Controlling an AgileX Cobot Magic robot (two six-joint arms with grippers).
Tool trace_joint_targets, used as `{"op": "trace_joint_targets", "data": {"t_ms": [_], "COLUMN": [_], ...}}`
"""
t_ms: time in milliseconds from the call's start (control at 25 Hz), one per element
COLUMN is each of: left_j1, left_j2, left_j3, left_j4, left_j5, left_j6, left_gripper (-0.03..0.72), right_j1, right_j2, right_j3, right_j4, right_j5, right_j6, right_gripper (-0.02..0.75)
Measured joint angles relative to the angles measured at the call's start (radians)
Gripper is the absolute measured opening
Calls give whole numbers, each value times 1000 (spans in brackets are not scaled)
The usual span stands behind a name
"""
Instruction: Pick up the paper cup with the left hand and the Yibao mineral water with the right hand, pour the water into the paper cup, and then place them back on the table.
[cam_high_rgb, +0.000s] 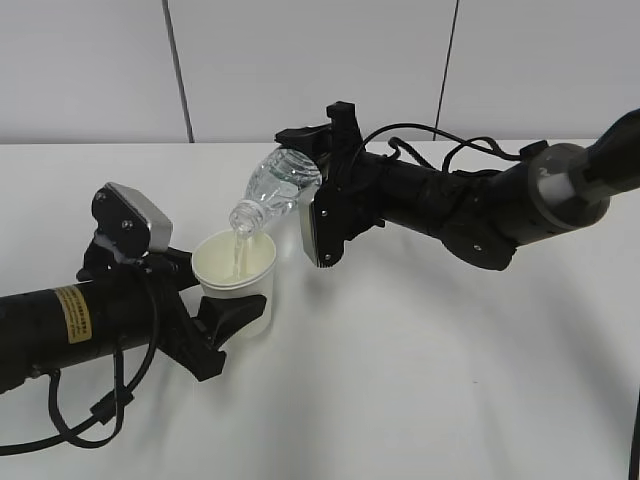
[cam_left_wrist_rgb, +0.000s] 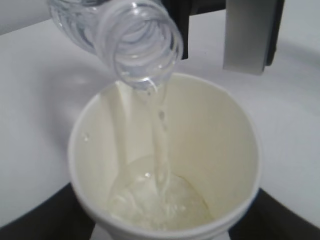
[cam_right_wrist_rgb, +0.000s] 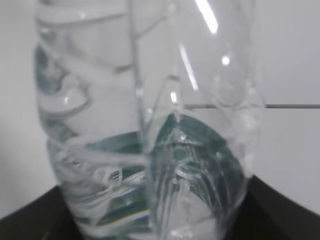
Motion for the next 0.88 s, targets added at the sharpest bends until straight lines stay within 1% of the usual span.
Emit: {"op": "trace_joint_targets", "data": {"t_ms": [880], "left_j1": [0], "left_j2": [0], "left_j3": [0], "left_j4": [0], "left_j5": [4], "left_j6": [0], "left_gripper": [452], "right_j1": [0], "right_j2": [0], "right_j3": [0], "right_j4": [7], "right_j5": [-8], "right_j6": [-34], "right_gripper": [457]}}
